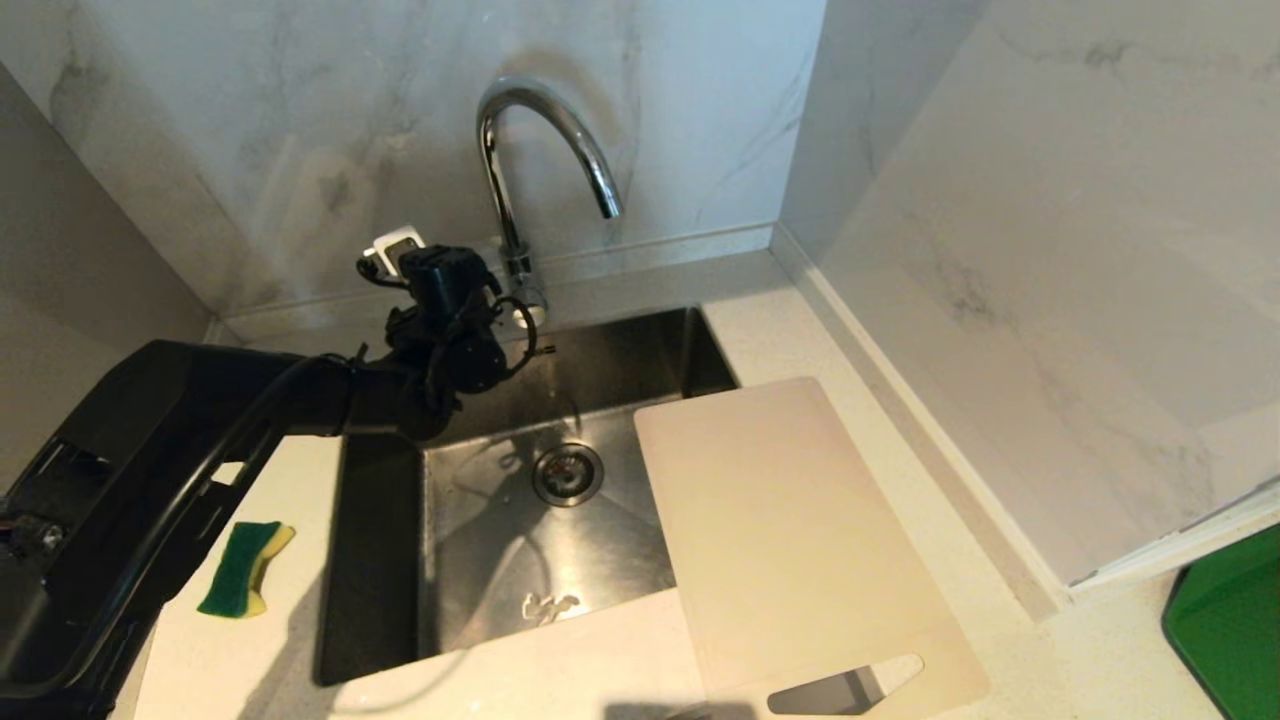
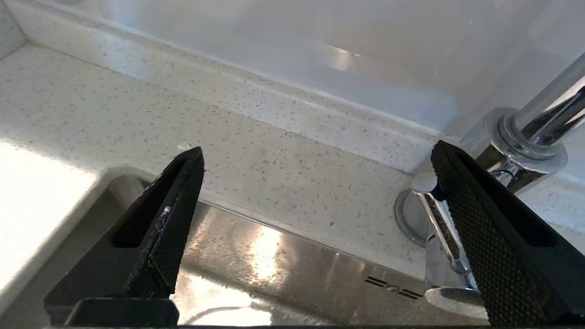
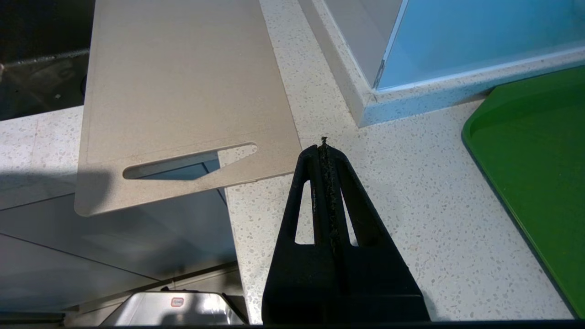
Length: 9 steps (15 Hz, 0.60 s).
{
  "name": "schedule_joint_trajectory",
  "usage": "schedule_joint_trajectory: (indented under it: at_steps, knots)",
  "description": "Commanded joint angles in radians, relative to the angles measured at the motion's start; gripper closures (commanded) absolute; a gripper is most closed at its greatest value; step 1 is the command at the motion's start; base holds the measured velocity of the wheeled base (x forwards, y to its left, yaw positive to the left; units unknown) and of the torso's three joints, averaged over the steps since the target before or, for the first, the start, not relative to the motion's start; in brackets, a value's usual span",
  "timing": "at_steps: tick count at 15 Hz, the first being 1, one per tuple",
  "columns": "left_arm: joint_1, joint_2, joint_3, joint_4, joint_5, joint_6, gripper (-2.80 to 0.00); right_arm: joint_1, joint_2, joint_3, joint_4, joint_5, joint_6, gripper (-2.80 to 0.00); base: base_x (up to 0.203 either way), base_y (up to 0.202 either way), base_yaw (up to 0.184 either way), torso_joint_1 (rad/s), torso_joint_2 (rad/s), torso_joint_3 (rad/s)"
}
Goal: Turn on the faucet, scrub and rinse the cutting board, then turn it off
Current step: Turn on the tap
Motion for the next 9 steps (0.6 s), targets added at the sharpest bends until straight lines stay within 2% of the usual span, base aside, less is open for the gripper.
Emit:
schedule_joint_trajectory:
  at_steps: [1, 4, 9]
  knots:
    - [-0.004, 0.020, -0.007, 0.022, 0.004, -0.037, -2.80, 0.000, 0.000, 0.002, 0.000, 0.000, 0.000, 0.00, 0.000, 0.000, 0.000, 0.000, 0.00, 0.000]
    - [-0.004, 0.015, -0.012, 0.139, -0.003, -0.165, -2.80, 0.000, 0.000, 0.000, 0.000, 0.000, 0.000, 0.00, 0.000, 0.000, 0.000, 0.000, 0.00, 0.000]
    - [-0.004, 0.010, -0.023, 0.150, -0.044, -0.236, -2.80, 0.000, 0.000, 0.002, 0.000, 0.000, 0.000, 0.00, 0.000, 0.000, 0.000, 0.000, 0.00, 0.000]
